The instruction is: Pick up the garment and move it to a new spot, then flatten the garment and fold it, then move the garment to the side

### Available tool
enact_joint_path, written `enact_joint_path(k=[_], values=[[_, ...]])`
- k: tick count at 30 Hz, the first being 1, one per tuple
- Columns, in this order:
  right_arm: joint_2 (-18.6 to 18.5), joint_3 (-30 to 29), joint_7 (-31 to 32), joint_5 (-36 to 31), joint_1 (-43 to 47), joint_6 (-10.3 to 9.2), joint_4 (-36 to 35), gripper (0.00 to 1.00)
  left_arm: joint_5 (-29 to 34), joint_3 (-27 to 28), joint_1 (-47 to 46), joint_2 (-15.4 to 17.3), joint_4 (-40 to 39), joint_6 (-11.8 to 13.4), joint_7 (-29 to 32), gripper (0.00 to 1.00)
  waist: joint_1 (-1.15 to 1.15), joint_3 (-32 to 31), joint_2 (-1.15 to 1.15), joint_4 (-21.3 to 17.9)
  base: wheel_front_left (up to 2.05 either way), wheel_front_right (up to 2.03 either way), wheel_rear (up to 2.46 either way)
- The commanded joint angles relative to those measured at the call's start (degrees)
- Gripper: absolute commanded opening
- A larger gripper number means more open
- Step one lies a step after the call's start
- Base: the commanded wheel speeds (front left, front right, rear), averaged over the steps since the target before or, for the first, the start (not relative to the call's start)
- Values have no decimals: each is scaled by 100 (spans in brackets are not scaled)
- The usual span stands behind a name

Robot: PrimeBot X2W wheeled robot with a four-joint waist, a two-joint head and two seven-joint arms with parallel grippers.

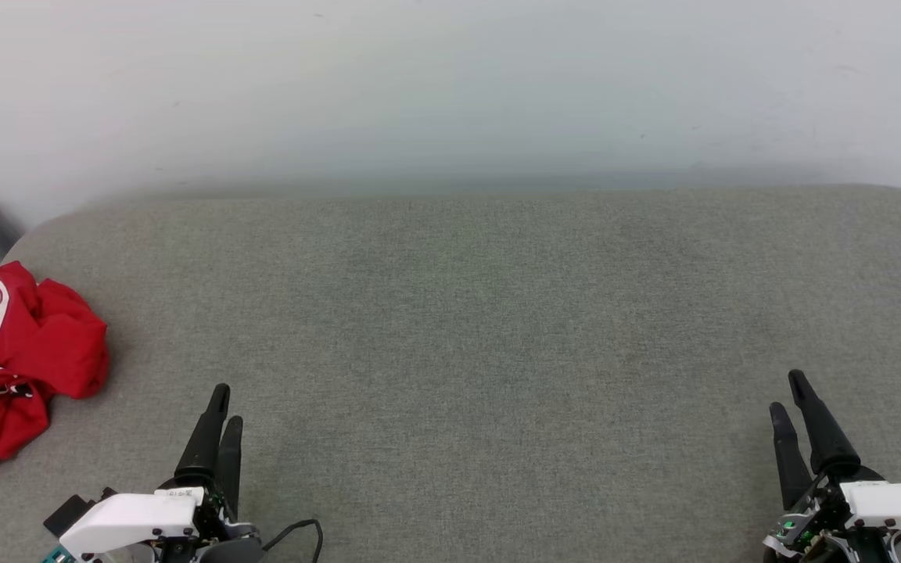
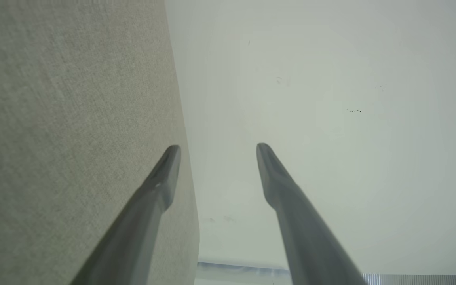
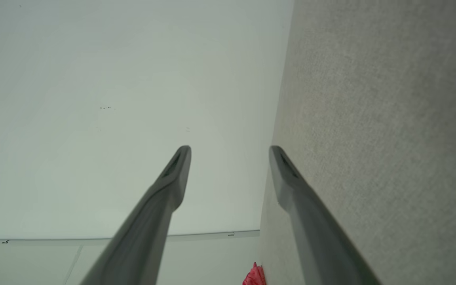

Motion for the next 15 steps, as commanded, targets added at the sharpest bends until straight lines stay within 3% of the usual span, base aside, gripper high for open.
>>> enact_joint_path(k=[1, 8, 15], values=[[-2, -18, -68, -100, -70, 0, -125, 100, 103, -9, -78, 11, -164, 0, -73, 100, 0, 5, 0, -1, 0, 0, 0], [-1, -97, -264, -863, -34, 0, -320, 100, 738, 70, -113, 13, -348, 141, -267, 100, 0, 37, 0, -2, 0, 0, 0], [-1, -87, -447, -1880, 11, 0, -680, 100, 1734, -68, -96, 14, -637, 468, -449, 100, 0, 77, 0, 1, 0, 0, 0]])
